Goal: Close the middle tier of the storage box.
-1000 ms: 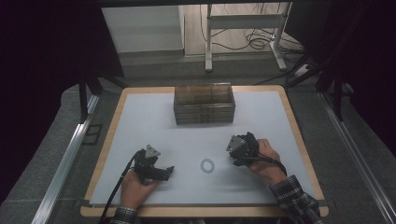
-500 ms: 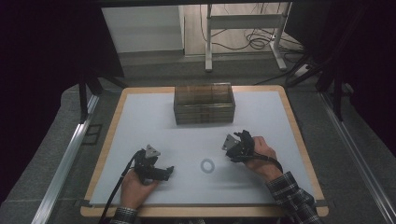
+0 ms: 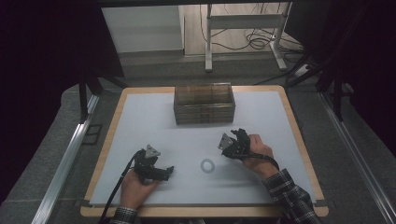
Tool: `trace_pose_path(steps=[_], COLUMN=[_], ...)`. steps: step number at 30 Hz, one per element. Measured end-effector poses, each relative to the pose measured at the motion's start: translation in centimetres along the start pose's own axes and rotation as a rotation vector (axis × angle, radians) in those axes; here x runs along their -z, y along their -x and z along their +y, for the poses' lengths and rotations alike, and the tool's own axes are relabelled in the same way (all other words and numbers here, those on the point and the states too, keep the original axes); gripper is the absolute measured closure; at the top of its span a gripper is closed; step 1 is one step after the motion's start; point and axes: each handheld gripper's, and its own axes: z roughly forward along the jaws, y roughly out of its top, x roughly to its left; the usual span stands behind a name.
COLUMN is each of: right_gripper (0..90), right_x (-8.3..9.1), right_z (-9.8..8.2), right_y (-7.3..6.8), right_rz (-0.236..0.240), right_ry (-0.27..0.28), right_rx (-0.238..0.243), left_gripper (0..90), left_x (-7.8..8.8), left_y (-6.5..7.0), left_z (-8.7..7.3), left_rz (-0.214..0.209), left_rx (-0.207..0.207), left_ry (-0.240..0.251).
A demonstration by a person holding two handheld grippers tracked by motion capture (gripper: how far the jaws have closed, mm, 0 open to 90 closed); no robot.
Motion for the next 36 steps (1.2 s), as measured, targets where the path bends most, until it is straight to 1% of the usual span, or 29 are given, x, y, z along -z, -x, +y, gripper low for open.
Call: trace_pose_path(steps=[1,2,3,4,8,9,11,12,13,17,18,20,24,27,29,30,34,36], right_gripper=[38.7,38.8,38.8,38.8,39.1,39.4,40.2,40.3,40.5,40.8,41.3,41.8,41.9,41.9,41.9,42.1,42.5,43.3], right_x=[-0.1,-0.1,-0.1,-0.3,-0.6,-0.6,-0.8,-0.8,-0.9,-1.2,-1.3,-1.4,-1.8,-1.9,-2.1,-2.1,-2.2,-2.4], right_z=[0.2,0.2,0.2,0.4,0.6,0.7,0.9,1.0,1.1,1.4,1.5,1.5,1.9,2.0,2.2,2.3,2.6,2.8], right_y=[-0.1,0.0,0.0,-0.1,-0.2,-0.2,-0.3,-0.3,-0.4,-0.4,-0.4,-0.5,-0.6,-0.7,-0.6,-0.6,-0.6,-0.6], right_rz=[-0.001,-0.004,-0.004,-0.008,-0.014,-0.016,-0.028,-0.03,-0.036,-0.045,-0.051,-0.058,-0.085,-0.092,-0.096,-0.109,-0.115,-0.126], right_ry=[0.002,-0.001,-0.001,-0.002,0.002,-0.001,0.002,-0.003,0.0,-0.003,-0.004,-0.002,-0.005,-0.008,-0.004,-0.008,-0.009,-0.008], right_rx=[-0.008,0.008,0.008,0.021,0.026,0.038,0.042,0.058,0.055,0.069,0.087,0.084,0.109,0.112,0.119,0.125,0.135,0.15], left_gripper=[0.0,0.0,0.0,0.0,0.0,0.0,0.0,0.0,0.0,0.0,0.0,0.0,0.0,0.0,0.0,0.0,0.0,0.0], left_x=[0.0,0.0,0.0,0.0,0.0,0.0,0.0,0.0,0.0,0.0,0.0,0.0,0.0,0.0,0.0,0.0,0.0,0.0], left_y=[0.0,0.0,0.0,0.0,0.0,0.0,0.0,0.0,0.0,0.0,0.0,0.0,0.0,0.0,0.0,0.0,0.0,0.0], left_z=[0.0,0.0,0.0,0.0,0.0,0.0,0.0,0.0,0.0,0.0,0.0,0.0,0.0,0.0,0.0,0.0,0.0,0.0], left_rz=[0.0,0.0,0.0,0.0,0.0,0.0,0.0,0.0,0.0,0.0,0.0,0.0,0.0,0.0,0.0,0.0,0.0,-0.001], left_rx=[0.0,0.0,0.0,0.0,0.0,0.0,0.0,0.0,0.0,0.0,-0.001,-0.001,-0.001,-0.001,0.0,-0.001,0.0,0.0], left_ry=[0.0,0.0,0.0,0.0,0.0,0.0,0.0,0.0,0.0,0.0,-0.001,0.0,0.0,0.0,0.002,0.001,0.002,0.002])
